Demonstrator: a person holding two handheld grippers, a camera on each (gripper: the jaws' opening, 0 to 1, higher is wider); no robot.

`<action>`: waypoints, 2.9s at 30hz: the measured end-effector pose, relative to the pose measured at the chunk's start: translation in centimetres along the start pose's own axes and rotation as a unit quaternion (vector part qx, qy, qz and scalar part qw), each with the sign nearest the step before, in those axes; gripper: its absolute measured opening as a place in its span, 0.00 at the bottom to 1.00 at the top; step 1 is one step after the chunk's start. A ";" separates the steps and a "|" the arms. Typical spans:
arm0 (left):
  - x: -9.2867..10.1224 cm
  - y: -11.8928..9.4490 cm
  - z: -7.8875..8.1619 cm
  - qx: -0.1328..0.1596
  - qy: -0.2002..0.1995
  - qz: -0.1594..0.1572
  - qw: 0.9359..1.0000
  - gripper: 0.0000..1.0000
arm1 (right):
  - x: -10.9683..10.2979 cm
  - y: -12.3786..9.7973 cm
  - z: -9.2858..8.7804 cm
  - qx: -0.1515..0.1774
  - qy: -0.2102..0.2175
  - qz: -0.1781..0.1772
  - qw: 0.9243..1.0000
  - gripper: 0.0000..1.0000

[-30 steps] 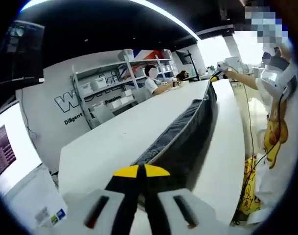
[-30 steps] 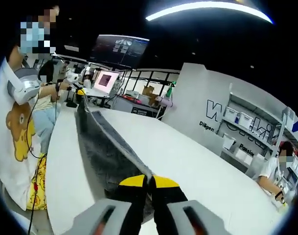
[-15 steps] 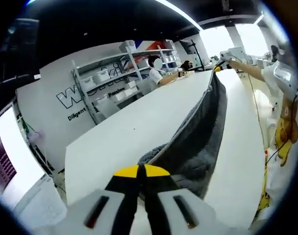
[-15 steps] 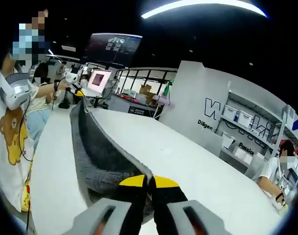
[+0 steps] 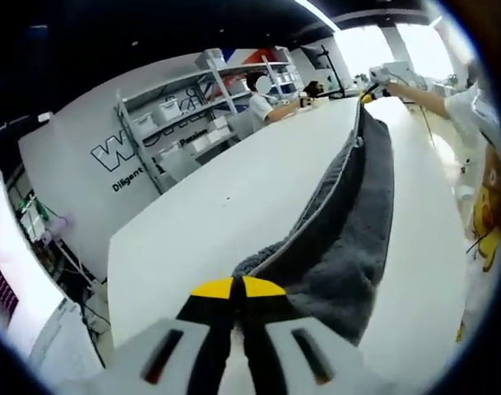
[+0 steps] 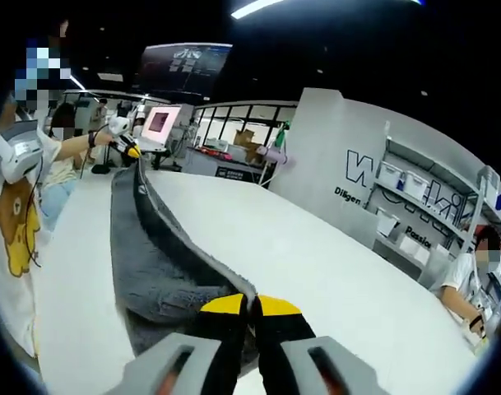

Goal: Fold the towel on the table until its edges align and the towel forms a compact rectangular stack.

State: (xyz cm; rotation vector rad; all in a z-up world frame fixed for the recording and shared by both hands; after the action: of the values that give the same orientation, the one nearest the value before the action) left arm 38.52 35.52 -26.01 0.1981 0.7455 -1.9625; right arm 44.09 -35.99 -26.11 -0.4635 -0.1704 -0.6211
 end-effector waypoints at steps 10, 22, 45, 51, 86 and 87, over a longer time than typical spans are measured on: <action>0.4 1.9 -0.9 -0.029 0.004 -0.008 1.000 0.03 | -0.2 1.3 -1.5 -0.021 0.018 0.004 1.000 0.04; 1.2 3.8 -1.8 -0.053 0.006 -0.007 0.999 0.04 | -0.2 2.8 -3.7 -0.045 0.029 0.008 0.999 0.04; 1.7 4.0 -2.4 -0.068 0.015 -0.008 0.998 0.06 | -0.4 3.4 -5.5 -0.056 0.040 -0.006 0.998 0.06; 1.7 3.3 -1.8 -0.054 0.017 0.003 0.998 0.18 | -0.5 2.7 -5.0 -0.049 0.031 -0.027 0.998 0.20; 7.6 -4.5 0.6 0.084 -0.101 -0.068 0.989 0.35 | -9.2 -3.3 -1.6 0.038 0.037 0.008 0.999 0.36; 7.8 -4.7 0.5 0.086 -0.106 -0.071 0.988 0.37 | -9.6 -3.5 -1.6 0.040 0.040 0.012 0.998 0.37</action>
State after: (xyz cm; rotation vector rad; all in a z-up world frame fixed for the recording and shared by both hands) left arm 30.69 30.85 -27.02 0.0377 0.4625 -2.1440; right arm 34.32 -34.22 -29.04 -0.3630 -0.1123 -0.6058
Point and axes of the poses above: the point that each gripper's makers call its tool centre point, and the gripper's own axes: y roughly forward along the fingers, x roughly to its right, z roughly out of its top, the point moved 7 cm from there along -y, roughly backward along the fingers, and after that the axes turned 3 degrees about z, right-handed, at the moved point
